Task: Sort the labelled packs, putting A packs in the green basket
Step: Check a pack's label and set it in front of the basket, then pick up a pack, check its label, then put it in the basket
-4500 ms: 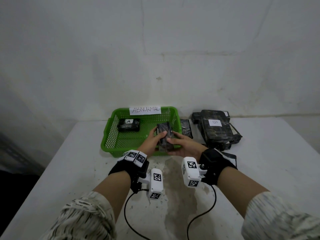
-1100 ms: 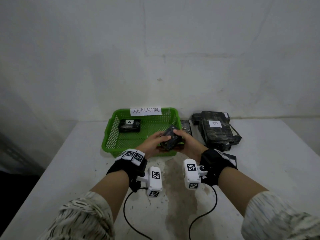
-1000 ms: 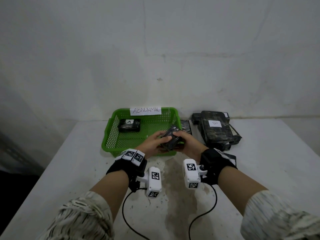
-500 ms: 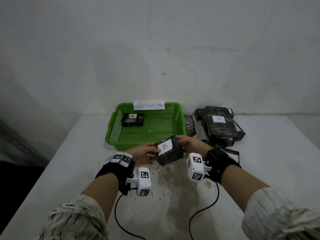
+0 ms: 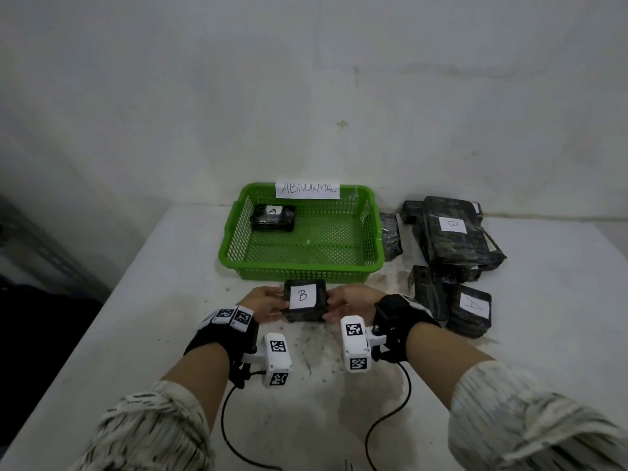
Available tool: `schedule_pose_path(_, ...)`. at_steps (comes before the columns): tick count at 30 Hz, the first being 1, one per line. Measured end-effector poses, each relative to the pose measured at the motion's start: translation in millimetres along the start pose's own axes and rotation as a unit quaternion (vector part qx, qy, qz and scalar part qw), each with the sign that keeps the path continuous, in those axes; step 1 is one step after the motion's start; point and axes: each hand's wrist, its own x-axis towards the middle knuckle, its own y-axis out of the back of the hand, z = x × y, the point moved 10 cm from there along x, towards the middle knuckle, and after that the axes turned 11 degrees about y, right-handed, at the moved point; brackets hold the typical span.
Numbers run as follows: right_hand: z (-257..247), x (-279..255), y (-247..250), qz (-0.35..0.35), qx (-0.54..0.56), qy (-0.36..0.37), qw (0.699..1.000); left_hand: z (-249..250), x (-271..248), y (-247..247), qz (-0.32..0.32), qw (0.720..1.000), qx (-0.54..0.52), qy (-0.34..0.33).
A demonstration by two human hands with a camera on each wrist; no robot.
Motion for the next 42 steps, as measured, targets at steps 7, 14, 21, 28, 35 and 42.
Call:
schedule_pose_path(7,4.9,10.4,-0.7,-0.018,0.012,-0.004,1.000,13.0,13.6,-2.8,0.005,1.000,0.005,-0.027)
schedule_pose_path(14,12.0,8.7,30.3,0.015,-0.048,-0.015,0.999,37.1,-0.4,11.6,0.140,0.952,0.266,-0.062)
schedule_pose_path(21,2.2,-0.7,108.0,0.144,-0.131,0.015,0.981,71.0,-20.4,-37.8,0.106,0.909,0.380,-0.134)
schedule_pose_path(28,-60.4,-6.2,148.5,0.234,-0.210,0.189,0.930,121.7,-41.9,-104.3,0.224,0.819,0.379,-0.367)
schedule_pose_path(35,-78.8,7.3,181.0,0.259,-0.314,0.155,0.900,104.6,-0.1,-140.0,0.226,0.771,0.523,-0.286)
schedule_pose_path(42,-65.4,27.9,192.9,0.161,-0.495,0.008,0.854,106.9,11.9,-165.8,0.196,0.714,0.614,-0.273)
